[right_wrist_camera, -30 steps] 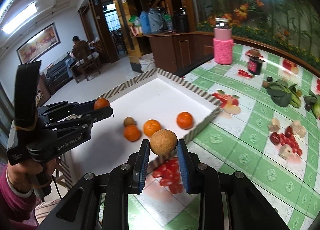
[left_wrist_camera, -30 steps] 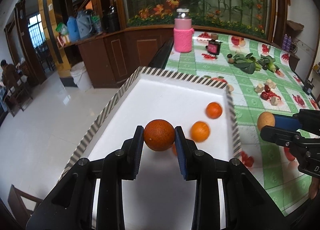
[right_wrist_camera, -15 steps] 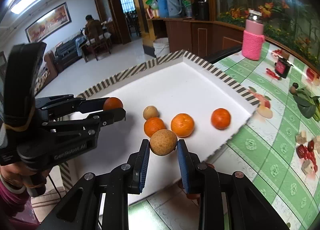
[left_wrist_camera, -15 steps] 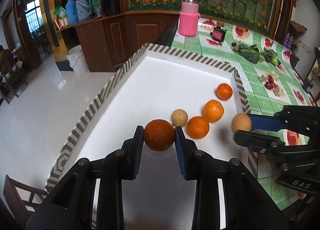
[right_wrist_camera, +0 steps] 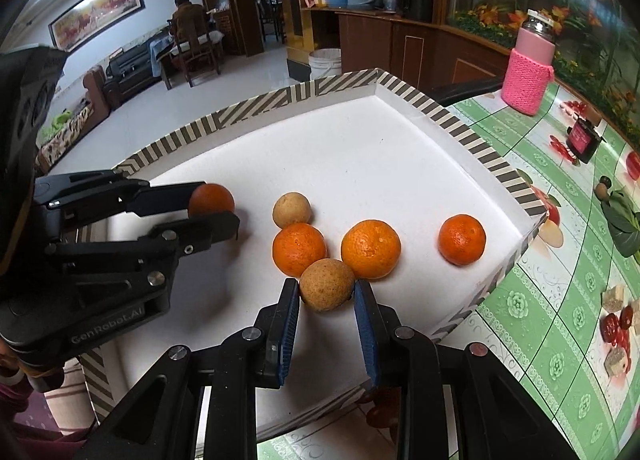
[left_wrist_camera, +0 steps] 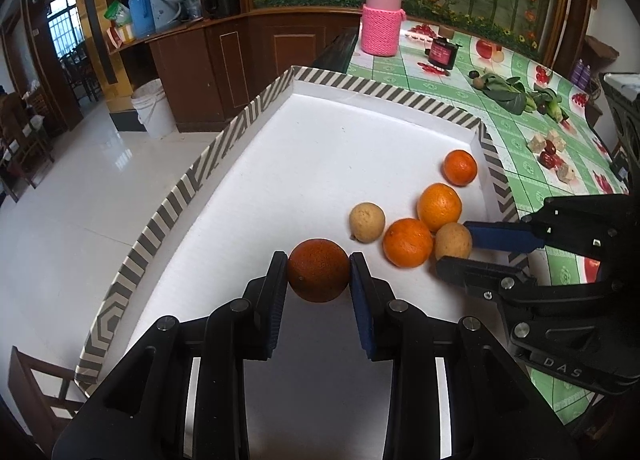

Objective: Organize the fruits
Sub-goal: 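Carry the orange and tan fruit into the white tray and open both tools, then move both tools back from the tray toward the table fruit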

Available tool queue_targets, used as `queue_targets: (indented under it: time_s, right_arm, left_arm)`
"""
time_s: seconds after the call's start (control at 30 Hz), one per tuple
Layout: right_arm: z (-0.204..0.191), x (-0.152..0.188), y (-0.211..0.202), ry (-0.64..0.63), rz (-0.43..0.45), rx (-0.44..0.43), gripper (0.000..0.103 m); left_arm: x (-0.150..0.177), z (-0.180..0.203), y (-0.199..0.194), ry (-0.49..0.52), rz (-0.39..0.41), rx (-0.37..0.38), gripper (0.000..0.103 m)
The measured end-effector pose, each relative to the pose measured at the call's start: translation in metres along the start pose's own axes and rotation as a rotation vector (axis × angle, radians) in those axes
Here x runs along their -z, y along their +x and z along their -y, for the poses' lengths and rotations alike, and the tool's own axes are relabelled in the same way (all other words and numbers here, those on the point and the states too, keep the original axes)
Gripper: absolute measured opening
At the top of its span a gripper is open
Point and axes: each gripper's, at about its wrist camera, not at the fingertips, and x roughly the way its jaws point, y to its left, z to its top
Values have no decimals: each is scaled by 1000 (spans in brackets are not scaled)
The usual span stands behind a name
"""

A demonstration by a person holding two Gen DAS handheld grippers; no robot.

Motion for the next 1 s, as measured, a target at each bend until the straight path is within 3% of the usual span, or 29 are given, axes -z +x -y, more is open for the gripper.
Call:
queue_targets:
  time_s: [0.1, 0.3, 0.4, 0.47, 0.53, 0.7, 1.0]
  right_arm:
    - [-2, 0, 5, -21, -29, 12, 27]
    - [-1, 2, -5, -22, -5, 28, 27]
    - [2, 4, -15, -11, 20, 24, 27]
    - [3, 7, -23, 0, 40, 24, 27]
    - [6, 11, -32, 17, 63, 23, 27]
    - [21, 24, -52, 93, 116, 18, 27]
    - [67, 55, -91, 253, 189, 70, 27]
  left_arm:
    - [-1, -1, 1, -2, -4, -19, 30]
    - [-2, -3, 4, -16, -21, -37, 30]
    - [-3, -3, 4, -13, -22, -51, 39]
    - [-3, -4, 2, -19, -14, -46, 57]
    - [-3, -4, 0, -25, -3, -47, 62]
    - [-4, 1, -8, -34, 22, -57, 62]
    - [-18, 46, -40, -20, 168, -16, 62]
